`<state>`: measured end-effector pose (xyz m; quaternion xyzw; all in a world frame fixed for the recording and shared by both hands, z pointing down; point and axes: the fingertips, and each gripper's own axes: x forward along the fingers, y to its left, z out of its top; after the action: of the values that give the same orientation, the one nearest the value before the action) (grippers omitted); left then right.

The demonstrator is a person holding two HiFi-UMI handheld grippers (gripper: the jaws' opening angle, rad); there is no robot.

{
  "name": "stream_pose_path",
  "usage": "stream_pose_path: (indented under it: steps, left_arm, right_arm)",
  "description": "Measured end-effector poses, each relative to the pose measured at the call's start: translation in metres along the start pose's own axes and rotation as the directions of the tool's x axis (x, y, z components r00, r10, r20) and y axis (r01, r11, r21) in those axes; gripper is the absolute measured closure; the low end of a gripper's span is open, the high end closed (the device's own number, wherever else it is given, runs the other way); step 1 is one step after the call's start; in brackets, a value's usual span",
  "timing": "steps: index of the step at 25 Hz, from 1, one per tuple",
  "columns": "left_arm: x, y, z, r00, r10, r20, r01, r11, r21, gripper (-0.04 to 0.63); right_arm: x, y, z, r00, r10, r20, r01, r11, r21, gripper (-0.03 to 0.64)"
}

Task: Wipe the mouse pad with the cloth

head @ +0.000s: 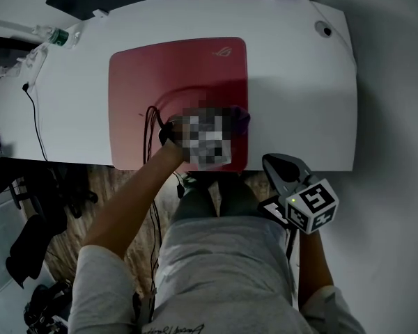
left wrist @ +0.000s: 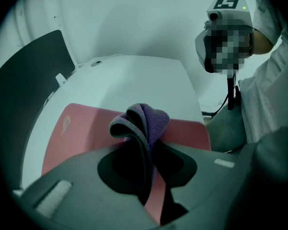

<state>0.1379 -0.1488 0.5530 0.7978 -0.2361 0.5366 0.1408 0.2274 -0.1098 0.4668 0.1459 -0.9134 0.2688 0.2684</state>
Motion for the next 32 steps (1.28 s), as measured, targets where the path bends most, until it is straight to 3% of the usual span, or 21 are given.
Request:
stream_pose_path:
  steps: [11,21,27,32]
  left_arm:
    - [-0.003,-0.062,-0.002,0.998,-0.063,0.000,0.063,0.997,-0.051,0.497]
    - [-0.004,-0.108,-0.003,0.990,-0.143,0.000,0.143,0.989,-0.046,0.495]
    - [-0.007,-0.119,-0.004,0.991,-0.136,0.009,0.136,0.990,-0.028,0.496]
    - [-0.012,-0.113,-0.003,0.996,-0.080,0.043,0.081,0.996,-0.036,0.495]
  right_arm:
    - [0.000,0.014,0.006,1.000,0.001,0.017,-0.001,1.000,-0.024,0.611]
    - [-0.012,0.011,0.005,1.000,-0.016,0.026,0.017,0.999,-0.031,0.611]
    - [-0.019,0.011,0.003,1.000,-0.019,0.025,0.020,0.999,-0.037,0.611]
    - [-0.020,0.011,0.004,0.999,-0.023,0.030,0.025,0.998,-0.052,0.611]
